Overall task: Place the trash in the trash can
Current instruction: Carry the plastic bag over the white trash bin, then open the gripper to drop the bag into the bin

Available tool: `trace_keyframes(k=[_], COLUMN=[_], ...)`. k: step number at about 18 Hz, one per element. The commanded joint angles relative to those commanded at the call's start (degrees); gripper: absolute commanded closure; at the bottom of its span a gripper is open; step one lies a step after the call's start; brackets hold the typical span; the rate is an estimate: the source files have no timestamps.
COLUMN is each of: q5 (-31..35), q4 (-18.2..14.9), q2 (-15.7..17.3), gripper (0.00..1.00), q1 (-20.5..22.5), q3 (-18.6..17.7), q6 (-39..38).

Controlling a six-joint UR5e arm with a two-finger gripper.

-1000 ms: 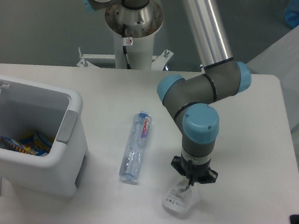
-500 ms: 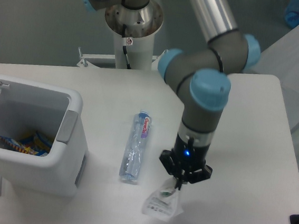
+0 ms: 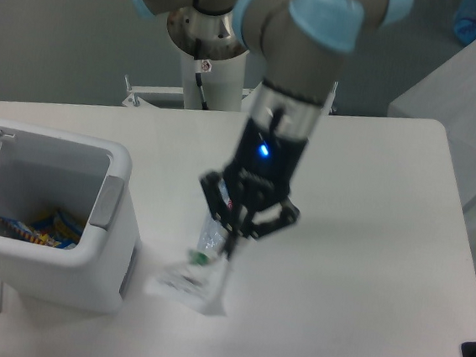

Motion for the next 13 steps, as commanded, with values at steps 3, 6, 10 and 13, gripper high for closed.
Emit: trace_keyframes(k=[3, 6, 10, 13], q5=[0.0, 0.2, 0.2, 0.1], q4=[0.0, -0.1, -0.1, 0.0], q2=[1.1, 1.9, 1.9, 2.5], gripper=[1.0, 1.0, 1.0, 0.89], q1=[-3.8, -7.1, -10.6, -12.2], q3=[-0.4, -1.2, -3.4, -6.4], q6=[-1.9, -5.2, -5.4, -4.7])
